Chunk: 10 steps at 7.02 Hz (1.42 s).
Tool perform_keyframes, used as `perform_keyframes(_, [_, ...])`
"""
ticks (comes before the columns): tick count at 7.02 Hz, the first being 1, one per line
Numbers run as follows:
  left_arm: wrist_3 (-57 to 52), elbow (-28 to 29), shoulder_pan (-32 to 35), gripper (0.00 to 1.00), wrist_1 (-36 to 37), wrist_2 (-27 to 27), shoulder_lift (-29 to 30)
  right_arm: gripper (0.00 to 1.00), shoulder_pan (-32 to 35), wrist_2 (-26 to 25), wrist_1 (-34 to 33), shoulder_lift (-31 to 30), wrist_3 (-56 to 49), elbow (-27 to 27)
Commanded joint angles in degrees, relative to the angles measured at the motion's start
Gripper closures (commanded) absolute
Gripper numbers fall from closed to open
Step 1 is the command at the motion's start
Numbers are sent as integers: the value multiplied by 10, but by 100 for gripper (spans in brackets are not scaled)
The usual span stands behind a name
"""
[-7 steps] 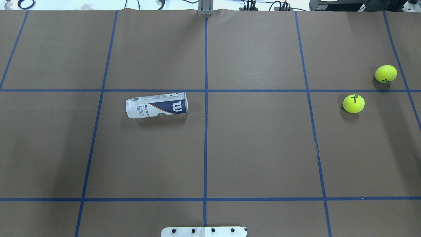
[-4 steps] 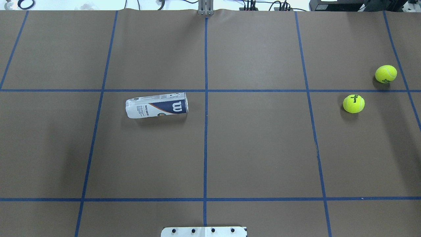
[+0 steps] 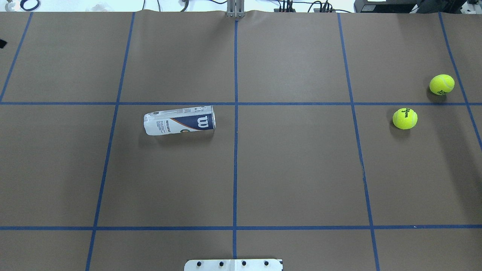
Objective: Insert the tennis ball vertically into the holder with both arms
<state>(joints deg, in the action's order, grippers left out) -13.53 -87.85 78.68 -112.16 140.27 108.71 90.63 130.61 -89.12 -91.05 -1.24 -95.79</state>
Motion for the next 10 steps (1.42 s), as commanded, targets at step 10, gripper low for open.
perform_keyframes(10, [1, -2, -382, 1, 4, -247, 239, 0, 1, 0, -1, -4, 1, -1])
